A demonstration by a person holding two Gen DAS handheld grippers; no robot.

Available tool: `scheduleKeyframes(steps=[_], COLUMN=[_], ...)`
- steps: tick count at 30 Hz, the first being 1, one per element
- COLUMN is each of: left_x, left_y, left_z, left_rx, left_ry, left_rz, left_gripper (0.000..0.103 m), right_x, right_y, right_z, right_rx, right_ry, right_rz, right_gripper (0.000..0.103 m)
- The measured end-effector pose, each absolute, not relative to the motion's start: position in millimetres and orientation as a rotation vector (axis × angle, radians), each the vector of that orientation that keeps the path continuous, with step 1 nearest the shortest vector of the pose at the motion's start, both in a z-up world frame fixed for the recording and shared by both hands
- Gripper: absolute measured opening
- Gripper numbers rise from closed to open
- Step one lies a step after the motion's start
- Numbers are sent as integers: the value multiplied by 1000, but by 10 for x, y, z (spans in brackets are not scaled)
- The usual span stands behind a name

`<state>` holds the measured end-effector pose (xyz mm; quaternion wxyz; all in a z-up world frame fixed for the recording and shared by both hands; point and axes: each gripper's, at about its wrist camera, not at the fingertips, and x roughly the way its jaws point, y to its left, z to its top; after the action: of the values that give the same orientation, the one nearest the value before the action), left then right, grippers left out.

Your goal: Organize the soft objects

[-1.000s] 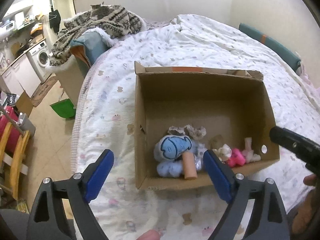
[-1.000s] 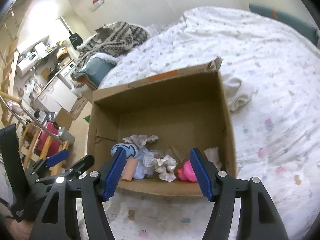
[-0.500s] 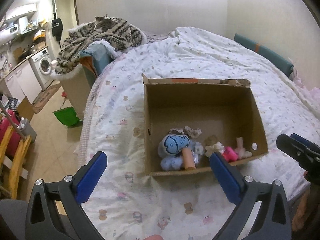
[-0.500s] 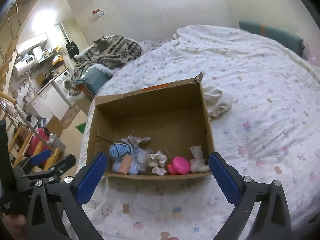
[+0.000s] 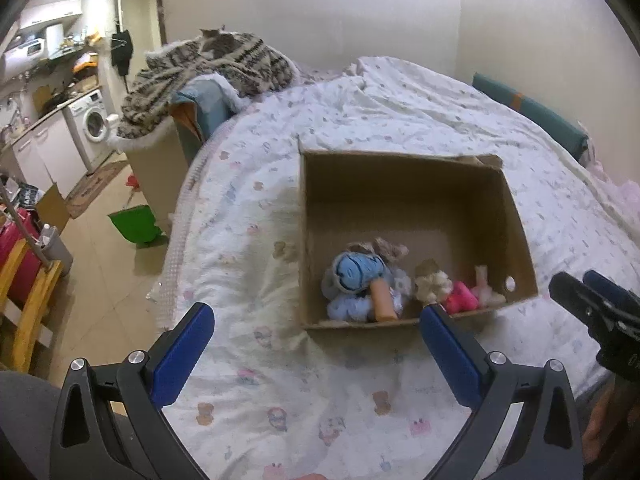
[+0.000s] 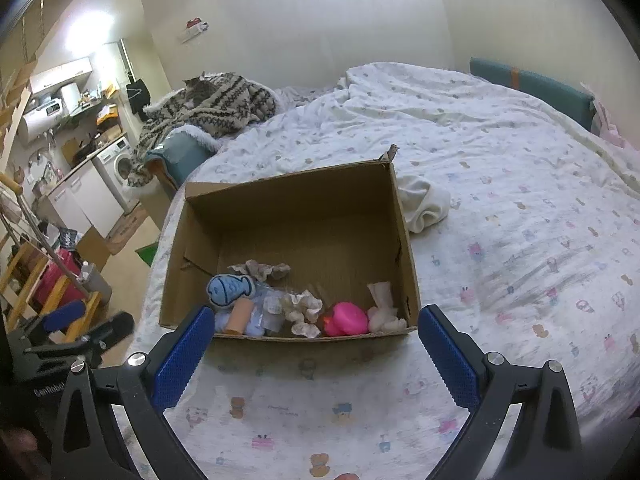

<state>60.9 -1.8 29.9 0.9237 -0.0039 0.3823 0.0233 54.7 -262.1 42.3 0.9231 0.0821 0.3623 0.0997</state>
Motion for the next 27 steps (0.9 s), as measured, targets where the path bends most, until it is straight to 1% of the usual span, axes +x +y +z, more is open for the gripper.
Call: scheduleKeyframes(steps=[10,27], left_x=[695,738], left_y=[-6,-39], left_z=[202,140], left_rx=[-53,-70], left_ry=[831,842], left_rz=[19,12], left_gripper=[103,103], right_x=[631,674], right_y=[-2632,-2631], right_z=[369,341], right_rx=[166,191], right_ry=[744,750], right_rz=[188,202], right_gripper=[103,103])
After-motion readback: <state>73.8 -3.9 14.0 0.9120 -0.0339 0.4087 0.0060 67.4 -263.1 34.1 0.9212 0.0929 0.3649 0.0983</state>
